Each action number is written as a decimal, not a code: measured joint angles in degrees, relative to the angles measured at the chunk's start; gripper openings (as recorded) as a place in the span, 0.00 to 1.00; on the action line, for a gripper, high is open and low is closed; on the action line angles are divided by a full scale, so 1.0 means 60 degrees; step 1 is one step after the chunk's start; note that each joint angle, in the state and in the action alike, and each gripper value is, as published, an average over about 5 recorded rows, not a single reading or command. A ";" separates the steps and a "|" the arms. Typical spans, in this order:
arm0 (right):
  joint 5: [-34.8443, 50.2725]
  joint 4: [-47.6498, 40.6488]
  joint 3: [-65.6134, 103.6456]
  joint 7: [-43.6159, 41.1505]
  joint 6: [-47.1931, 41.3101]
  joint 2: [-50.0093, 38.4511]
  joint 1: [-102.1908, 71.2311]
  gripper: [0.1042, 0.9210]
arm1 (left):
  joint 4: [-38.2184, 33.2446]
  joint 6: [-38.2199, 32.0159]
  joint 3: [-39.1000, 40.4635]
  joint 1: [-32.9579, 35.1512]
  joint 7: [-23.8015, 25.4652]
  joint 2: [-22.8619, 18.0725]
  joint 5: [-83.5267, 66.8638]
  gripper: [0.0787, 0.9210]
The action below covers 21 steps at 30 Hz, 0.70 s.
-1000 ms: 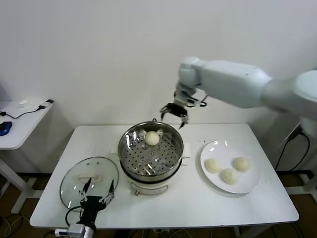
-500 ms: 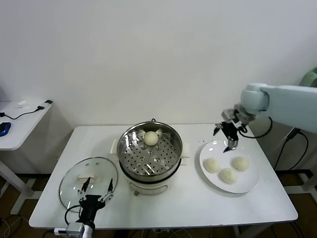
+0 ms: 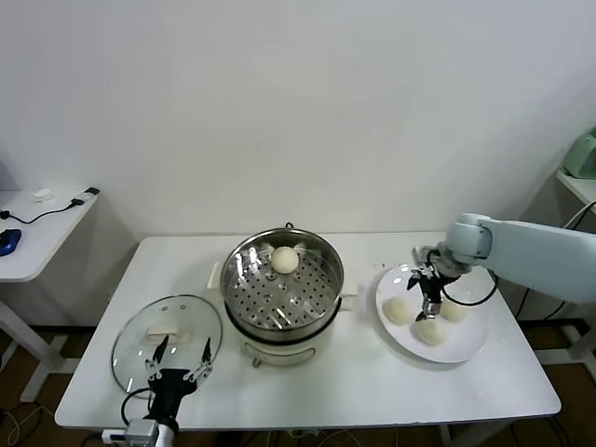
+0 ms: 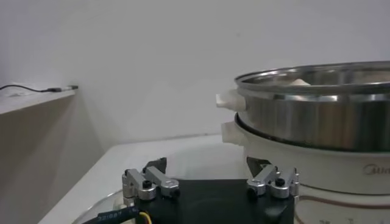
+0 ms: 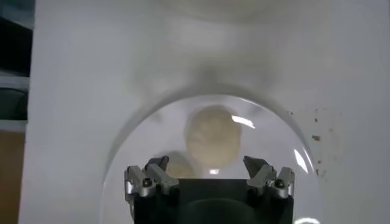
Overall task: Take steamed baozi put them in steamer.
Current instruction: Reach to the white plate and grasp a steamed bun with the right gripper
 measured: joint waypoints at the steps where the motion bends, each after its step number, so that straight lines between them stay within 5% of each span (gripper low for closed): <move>1: -0.0018 -0.0137 0.0109 0.0005 -0.0015 0.0060 -0.0140 0.88 | 0.0012 0.0001 0.0000 -0.0004 -0.0002 0.0000 -0.0001 0.88; 9: -0.0115 -0.0887 0.0838 0.0049 -0.0094 0.0463 -0.0948 0.87 | 0.0043 0.0032 0.0007 -0.0046 -0.0004 0.0023 -0.0016 0.88; 21: -0.0143 -0.0845 0.1061 -0.0091 -0.0146 0.0406 -0.1001 0.65 | -0.0108 0.0086 0.0053 0.0035 -0.0001 0.0042 0.0001 0.88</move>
